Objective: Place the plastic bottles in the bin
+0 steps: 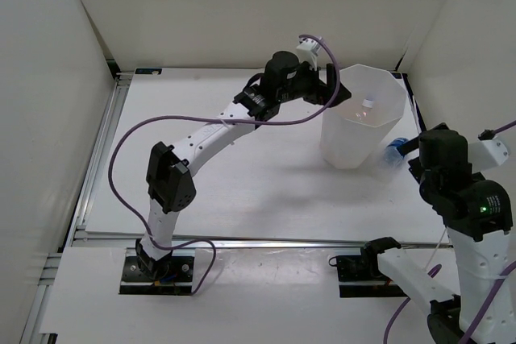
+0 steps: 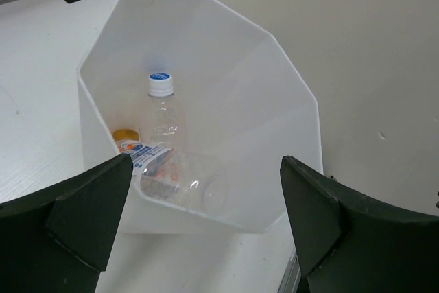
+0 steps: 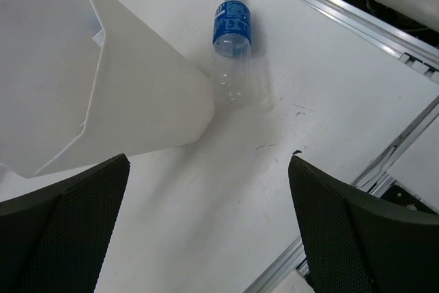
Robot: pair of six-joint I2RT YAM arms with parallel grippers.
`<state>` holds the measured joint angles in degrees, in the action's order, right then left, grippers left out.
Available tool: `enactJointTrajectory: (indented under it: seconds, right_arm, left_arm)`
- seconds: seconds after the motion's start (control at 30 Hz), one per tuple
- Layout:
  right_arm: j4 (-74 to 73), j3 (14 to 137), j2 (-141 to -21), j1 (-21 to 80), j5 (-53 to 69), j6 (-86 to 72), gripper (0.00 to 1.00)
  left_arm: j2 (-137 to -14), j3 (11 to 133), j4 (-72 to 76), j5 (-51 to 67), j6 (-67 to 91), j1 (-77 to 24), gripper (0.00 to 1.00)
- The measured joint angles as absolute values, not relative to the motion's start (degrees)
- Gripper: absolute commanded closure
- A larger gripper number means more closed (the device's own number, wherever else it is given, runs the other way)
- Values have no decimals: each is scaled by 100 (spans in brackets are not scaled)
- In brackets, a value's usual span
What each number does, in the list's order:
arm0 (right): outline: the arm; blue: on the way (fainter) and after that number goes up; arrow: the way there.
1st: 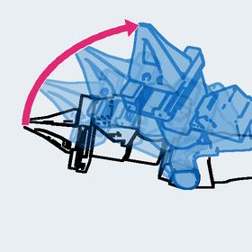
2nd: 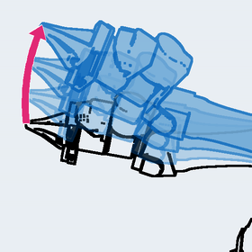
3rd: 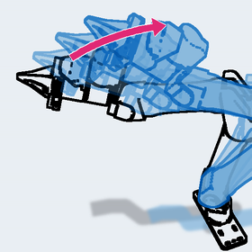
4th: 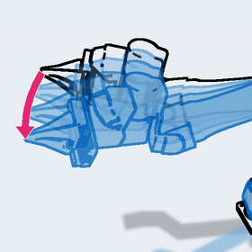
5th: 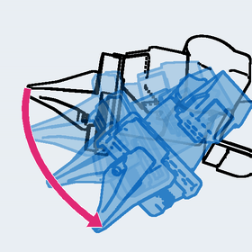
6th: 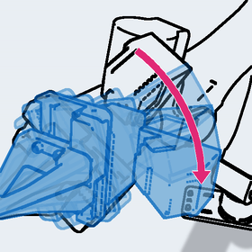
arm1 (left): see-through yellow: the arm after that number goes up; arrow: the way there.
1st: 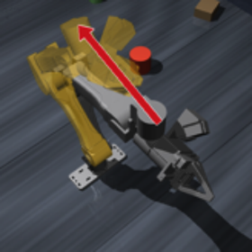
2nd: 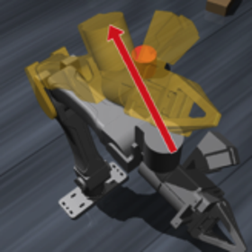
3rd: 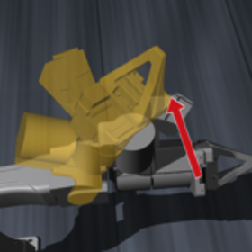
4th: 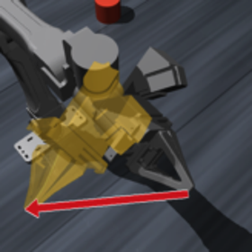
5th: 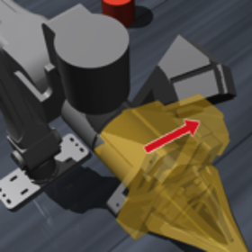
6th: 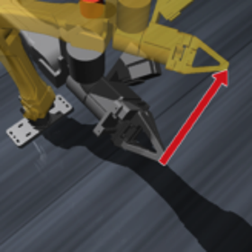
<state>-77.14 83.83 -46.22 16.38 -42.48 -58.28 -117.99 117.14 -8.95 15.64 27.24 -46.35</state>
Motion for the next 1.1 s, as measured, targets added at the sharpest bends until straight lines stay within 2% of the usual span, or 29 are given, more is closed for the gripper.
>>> enactJointTrajectory:
  seconds: [0.17, 0.3, 0.6, 0.73, 0.9, 1.1]
  right_arm:
    - [-7808, 8543, -4827, 1634, -4248, -6073, 0]
    - [-7867, 9533, -5433, 1629, -4449, -5935, 0]
    - [-7022, 12285, -6674, 1623, -5430, -3118, 0]
    - [-6685, 13043, -7175, 1623, -5555, -2314, 0]
    - [-6713, 12401, -7013, 1625, -5439, -2349, 0]
    - [-7465, 11572, -6606, 1623, -4499, -3588, 0]
  left_arm:
    - [-11310, 11111, -985, 1413, 2598, -4547, 0]
    - [-10770, 10381, -1028, 1094, 2401, -4348, 0]
    - [-9830, 9275, -1173, 808, 2220, -3402, 0]
    - [-9771, 9223, -1199, 1201, 2156, -3312, 0]
    - [-9835, 9338, -1205, 1761, 1986, -3852, 0]
    - [-9948, 9371, -1262, 1800, 1833, -4604, 0]
